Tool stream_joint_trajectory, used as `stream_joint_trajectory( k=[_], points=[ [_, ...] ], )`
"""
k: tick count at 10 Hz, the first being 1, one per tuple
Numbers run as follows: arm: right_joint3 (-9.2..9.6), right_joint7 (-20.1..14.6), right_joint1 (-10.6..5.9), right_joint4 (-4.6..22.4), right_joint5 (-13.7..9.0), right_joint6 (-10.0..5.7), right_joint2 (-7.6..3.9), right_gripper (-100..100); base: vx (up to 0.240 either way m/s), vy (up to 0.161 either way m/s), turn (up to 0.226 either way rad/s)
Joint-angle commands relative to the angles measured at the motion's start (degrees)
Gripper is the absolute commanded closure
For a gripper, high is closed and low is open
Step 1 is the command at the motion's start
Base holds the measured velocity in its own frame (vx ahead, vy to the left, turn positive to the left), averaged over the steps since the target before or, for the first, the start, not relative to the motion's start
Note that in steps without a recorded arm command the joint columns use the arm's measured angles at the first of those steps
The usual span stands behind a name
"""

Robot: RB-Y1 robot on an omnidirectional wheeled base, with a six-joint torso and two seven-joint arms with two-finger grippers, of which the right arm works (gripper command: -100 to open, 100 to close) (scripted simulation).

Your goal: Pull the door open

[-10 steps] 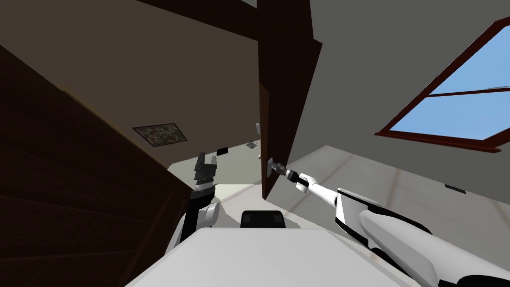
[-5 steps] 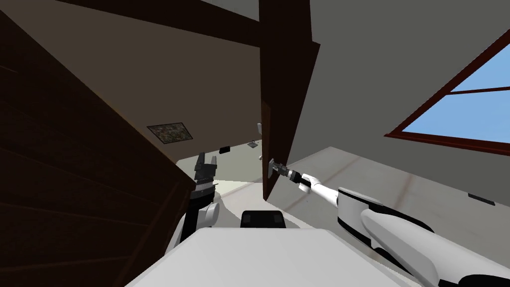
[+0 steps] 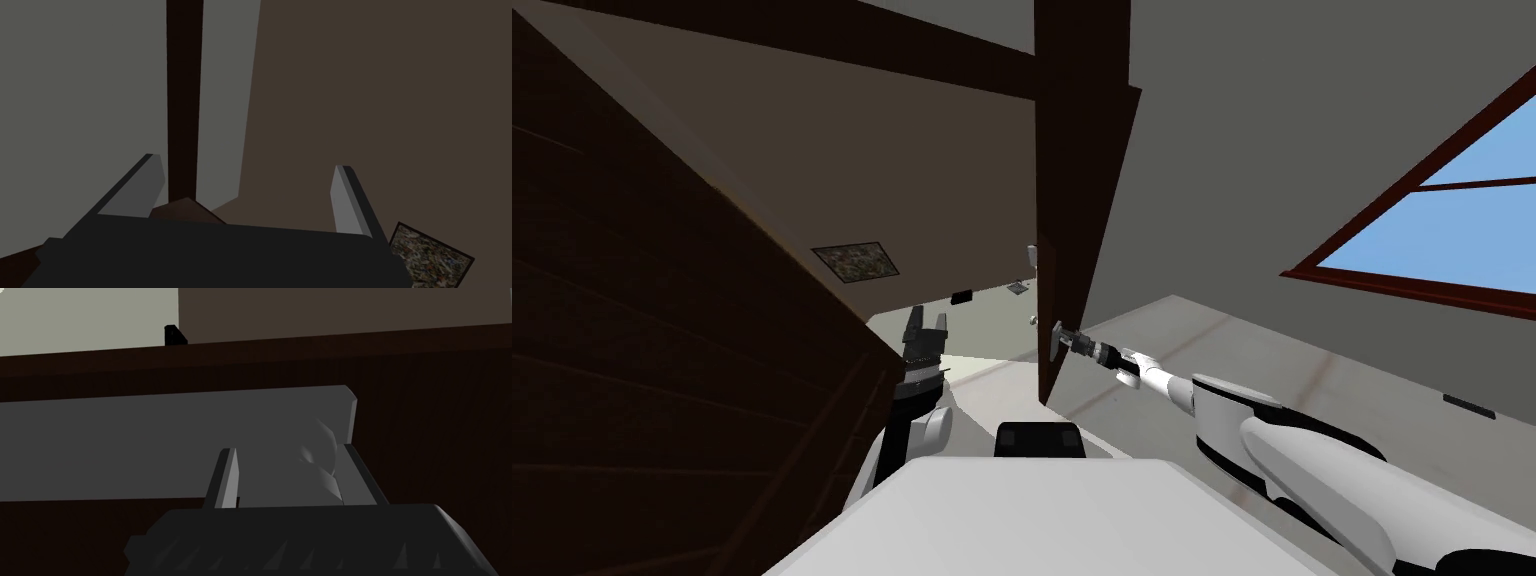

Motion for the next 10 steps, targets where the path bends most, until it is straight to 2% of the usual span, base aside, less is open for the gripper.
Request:
stream_joint_trajectory(
  k=[1,3,5,10],
  points=[
    [1.46,-0.3,0.02,-0.2,0.0,-1.58,-0.72,100,-0.038,-0.23,0.013],
    [3.08,-0.6,-0.24,-0.1,0.0,-3.61,-1.4,100,-0.038,-0.225,0.039],
    [3.14,-0.7,-0.42,1.1,0.1,-3.59,-0.51,100,-0.048,-0.122,0.055],
    [3.56,-0.8,-1.56,2.9,-0.2,-3.63,0.85,100,-0.109,-0.201,0.172]
  ],
)
